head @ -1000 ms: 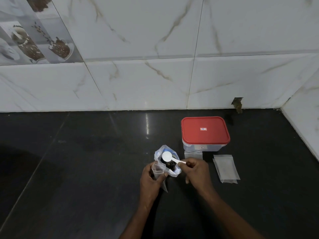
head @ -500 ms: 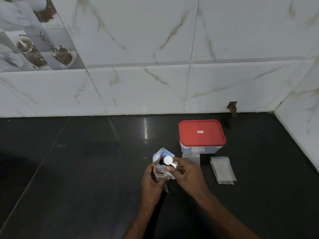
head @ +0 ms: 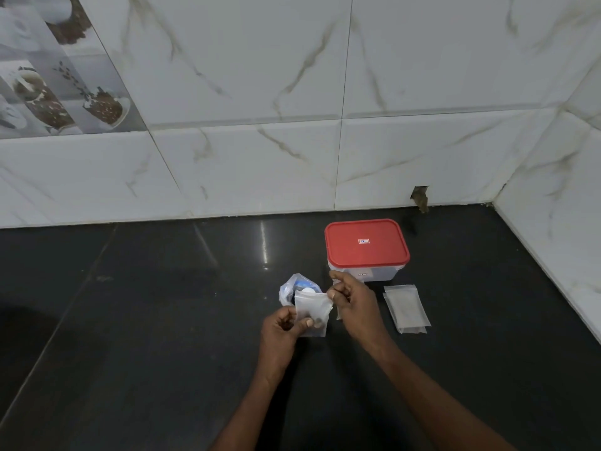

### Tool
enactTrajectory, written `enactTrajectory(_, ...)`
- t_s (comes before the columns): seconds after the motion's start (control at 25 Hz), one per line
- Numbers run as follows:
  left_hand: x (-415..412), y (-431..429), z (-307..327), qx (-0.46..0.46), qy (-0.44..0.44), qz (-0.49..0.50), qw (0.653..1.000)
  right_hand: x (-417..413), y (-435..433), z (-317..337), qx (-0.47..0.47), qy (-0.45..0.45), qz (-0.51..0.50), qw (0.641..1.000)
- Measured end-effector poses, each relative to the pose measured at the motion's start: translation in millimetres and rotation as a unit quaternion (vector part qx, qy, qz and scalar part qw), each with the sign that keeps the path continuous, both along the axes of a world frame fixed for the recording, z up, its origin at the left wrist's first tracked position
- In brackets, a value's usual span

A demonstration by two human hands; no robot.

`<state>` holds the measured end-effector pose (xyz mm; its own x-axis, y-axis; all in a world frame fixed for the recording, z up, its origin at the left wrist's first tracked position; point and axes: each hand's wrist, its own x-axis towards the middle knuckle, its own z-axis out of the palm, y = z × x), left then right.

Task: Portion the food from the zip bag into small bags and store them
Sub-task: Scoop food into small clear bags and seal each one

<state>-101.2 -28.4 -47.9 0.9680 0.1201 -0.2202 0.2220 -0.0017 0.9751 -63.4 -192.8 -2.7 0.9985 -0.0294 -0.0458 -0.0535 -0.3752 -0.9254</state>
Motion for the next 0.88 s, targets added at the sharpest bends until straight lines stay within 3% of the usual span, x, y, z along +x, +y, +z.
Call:
enactTrajectory(0.16, -1, -5, 9, -0.029, -0.016, 0.004, 0.999, -12, 0, -5, 0.129, 0.053, 0.023, 0.99)
enactTrajectory(0.36, 1, -6, 17, -0.031, -0.033, 0.037, 0.998, -13, -6, -8, 0.099, 0.042, 0.035, 0.994)
enactTrajectory(0.64, 9, -14, 25, -0.081, 0.004, 0.035, 0.996, -8, -6, -8, 0.218, 0.109, -0.024, 0.97)
enactTrajectory(0.88, 13, -18, 26, -0.102, 0.043, 0.038, 0.993, -4, -8, -8, 0.203, 0.128, -0.018, 0.971)
